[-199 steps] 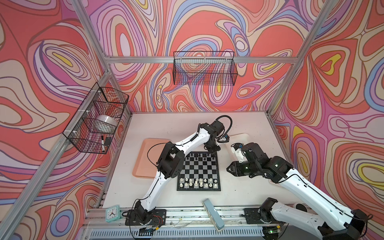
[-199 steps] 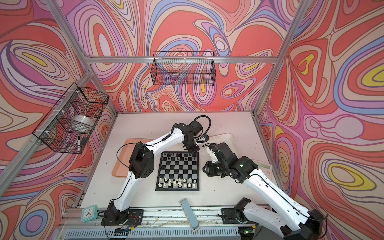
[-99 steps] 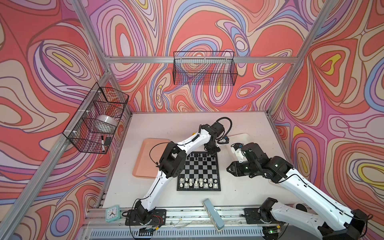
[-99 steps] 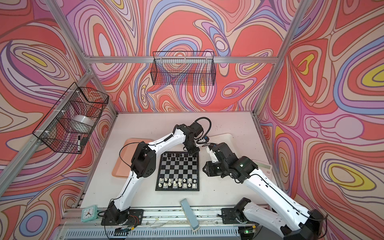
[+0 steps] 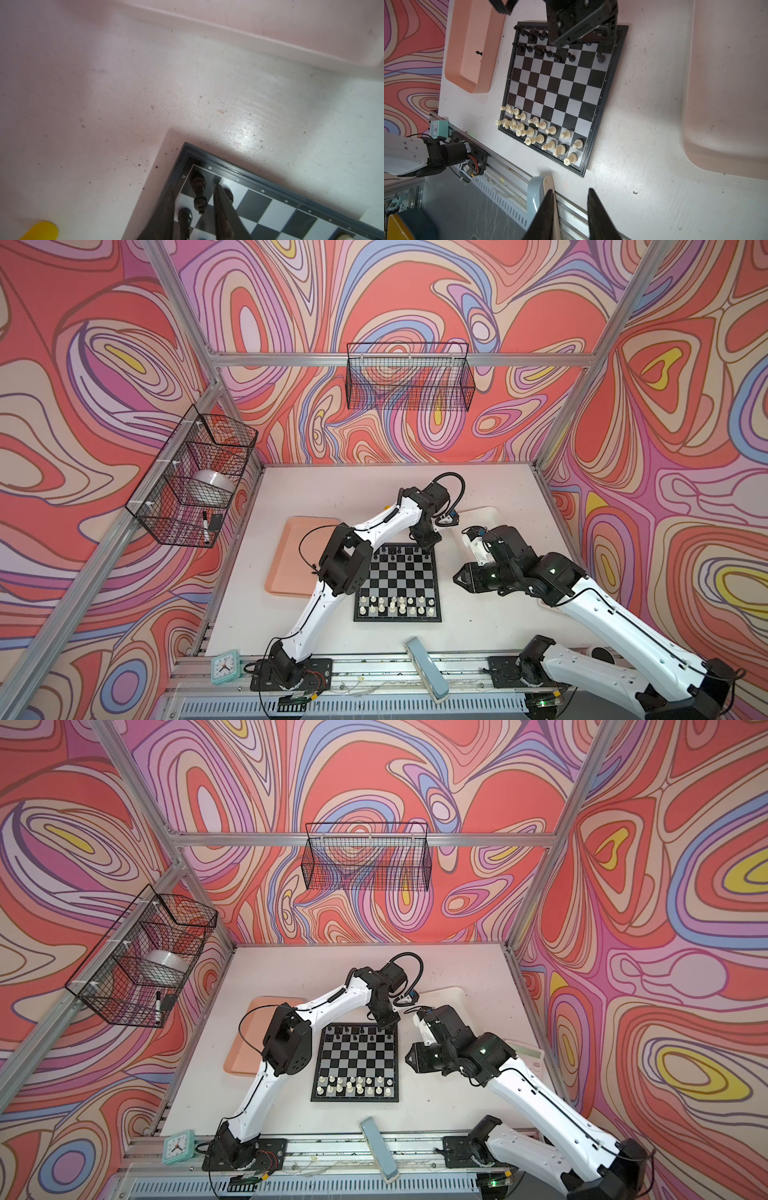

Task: Set up the chess pieces on the board
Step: 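Lower the black pawn onto the board's far row and open the left gripper, then move the open left gripper back over the pink tray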

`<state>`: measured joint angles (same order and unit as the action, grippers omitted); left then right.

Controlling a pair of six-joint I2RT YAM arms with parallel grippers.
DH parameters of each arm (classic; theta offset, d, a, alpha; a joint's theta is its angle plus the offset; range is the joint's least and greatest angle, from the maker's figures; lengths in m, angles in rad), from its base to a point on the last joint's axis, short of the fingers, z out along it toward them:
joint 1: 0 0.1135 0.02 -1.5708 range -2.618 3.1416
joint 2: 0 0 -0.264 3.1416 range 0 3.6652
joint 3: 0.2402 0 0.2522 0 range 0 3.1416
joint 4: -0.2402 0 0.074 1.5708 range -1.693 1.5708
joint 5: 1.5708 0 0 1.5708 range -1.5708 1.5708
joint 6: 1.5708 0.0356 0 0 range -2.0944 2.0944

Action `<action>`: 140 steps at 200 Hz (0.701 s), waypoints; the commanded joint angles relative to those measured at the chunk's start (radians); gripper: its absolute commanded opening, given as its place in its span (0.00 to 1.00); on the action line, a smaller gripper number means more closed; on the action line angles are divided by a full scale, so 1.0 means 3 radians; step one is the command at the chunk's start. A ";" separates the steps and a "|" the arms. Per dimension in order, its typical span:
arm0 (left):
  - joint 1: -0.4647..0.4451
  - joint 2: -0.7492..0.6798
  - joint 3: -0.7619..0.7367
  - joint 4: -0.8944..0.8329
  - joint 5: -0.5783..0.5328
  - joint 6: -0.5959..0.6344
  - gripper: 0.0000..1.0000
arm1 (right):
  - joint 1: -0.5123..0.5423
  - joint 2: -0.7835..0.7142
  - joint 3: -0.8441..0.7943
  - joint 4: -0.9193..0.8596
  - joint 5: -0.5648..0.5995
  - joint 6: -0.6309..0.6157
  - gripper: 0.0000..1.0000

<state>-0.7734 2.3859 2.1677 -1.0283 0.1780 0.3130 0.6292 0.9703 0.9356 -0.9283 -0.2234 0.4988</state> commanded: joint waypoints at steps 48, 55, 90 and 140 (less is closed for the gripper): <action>-0.0012 -0.0154 0.0068 -0.0190 -0.0035 0.0066 0.36 | -0.0011 -0.0036 -0.0045 0.0028 0.0047 -0.0026 0.28; -0.0012 -0.0179 0.0054 -0.0192 -0.0045 0.0075 0.37 | -0.0011 -0.0035 -0.0045 0.0029 0.0049 -0.0026 0.28; -0.0005 -0.0433 -0.0074 -0.0242 -0.0096 0.0134 0.37 | -0.0006 0.0006 0.0015 0.0106 -0.0053 -0.0031 0.28; 0.0216 -0.0963 -0.0412 -0.0428 -0.0073 0.0083 0.37 | -0.0011 0.0070 0.0225 0.0200 -0.0028 -0.0114 0.28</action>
<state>-0.7589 2.2078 2.1098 -1.0851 0.1570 0.3397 0.6292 0.9924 0.9569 -0.9043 -0.2417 0.4900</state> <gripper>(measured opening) 0.374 0.282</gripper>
